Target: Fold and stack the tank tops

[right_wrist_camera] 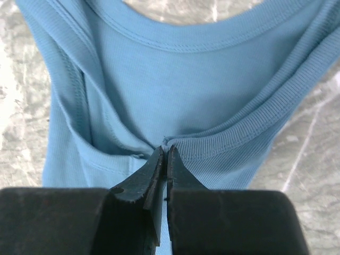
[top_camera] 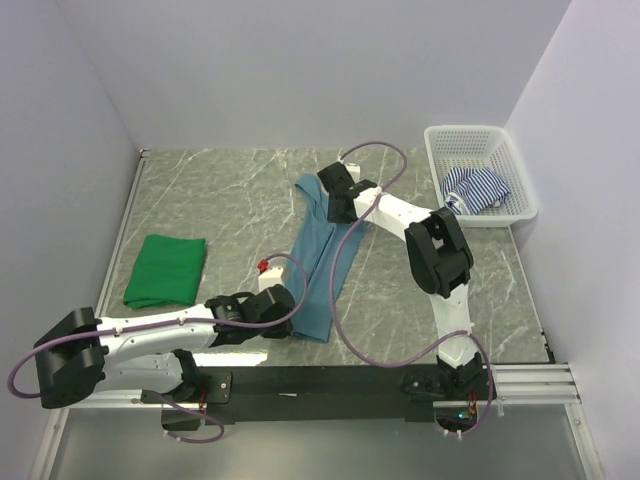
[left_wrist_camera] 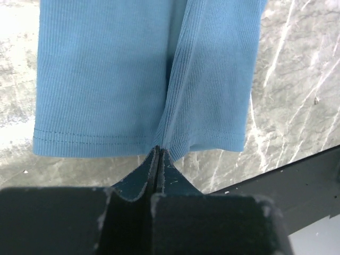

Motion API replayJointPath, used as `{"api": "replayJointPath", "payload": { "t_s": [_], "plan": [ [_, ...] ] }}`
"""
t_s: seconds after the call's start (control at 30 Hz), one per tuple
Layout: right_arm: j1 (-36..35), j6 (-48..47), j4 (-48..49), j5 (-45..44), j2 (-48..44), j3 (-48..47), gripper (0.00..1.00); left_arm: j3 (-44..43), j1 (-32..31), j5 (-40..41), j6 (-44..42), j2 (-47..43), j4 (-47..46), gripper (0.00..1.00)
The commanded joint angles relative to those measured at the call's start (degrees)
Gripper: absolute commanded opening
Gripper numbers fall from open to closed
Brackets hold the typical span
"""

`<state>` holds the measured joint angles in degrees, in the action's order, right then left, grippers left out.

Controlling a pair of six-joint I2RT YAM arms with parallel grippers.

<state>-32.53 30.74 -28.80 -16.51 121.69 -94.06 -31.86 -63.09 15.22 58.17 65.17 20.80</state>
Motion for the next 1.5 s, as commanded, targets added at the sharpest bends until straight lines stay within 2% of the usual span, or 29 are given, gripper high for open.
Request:
{"api": "replayJointPath", "payload": {
  "t_s": [0.0,0.2,0.27,0.3,0.4,0.57,0.63,0.77,0.9,1.0,1.17,1.47],
  "plan": [
    [-0.86,-1.3,2.43,-2.47,0.92,-3.67,0.0,0.83,0.25,-0.28,-0.16,-0.04,-0.4,0.01],
    [-1.92,-2.0,0.49,-3.61,3.82,-6.13,0.0,1.18,0.51,-0.81,-0.52,1.19,-0.85,0.01],
    [-2.09,-2.26,0.76,-3.44,4.17,-5.52,0.05,1.36,0.51,-0.9,-0.6,1.19,-0.93,0.01],
    [-2.01,-2.35,0.76,-3.44,4.26,-5.43,0.09,1.27,0.42,-0.9,-0.6,1.1,-0.76,0.01],
    [-1.92,-2.97,1.63,-3.09,3.65,-4.47,0.33,0.31,0.51,-0.55,-1.13,0.58,0.55,0.02],
    [-1.83,-4.46,2.69,-3.61,-0.04,-2.09,0.47,-2.41,0.51,-0.37,-2.62,-1.53,2.93,0.17],
    [-1.74,-4.64,2.26,-4.4,-2.14,-1.39,0.51,-3.99,0.42,0.33,-3.24,-2.32,5.2,0.28],
    [-0.78,-3.76,3.13,-4.14,-6.98,2.38,0.54,-6.9,0.42,2.26,-3.77,-5.48,8.9,0.36],
    [1.5,-1.22,4.97,-3.62,-11.82,9.57,0.54,-9.45,0.51,2.18,-4.9,-6.37,8.74,0.36],
    [4.93,0.81,7.6,-0.28,-14.11,13.37,0.51,-10.51,-1.06,-0.19,-6.05,-4.44,4.44,0.34],
    [8.36,0.9,10.5,5.33,-12.27,16.19,0.5,-13.41,-4.58,-0.45,-6.58,3.46,0.84,0.35],
    [10.03,2.92,12.45,8.95,-4.45,11.71,0.51,-13.58,-7.57,-4.76,-8.69,16.56,-6.82,0.4]
  ]
}}
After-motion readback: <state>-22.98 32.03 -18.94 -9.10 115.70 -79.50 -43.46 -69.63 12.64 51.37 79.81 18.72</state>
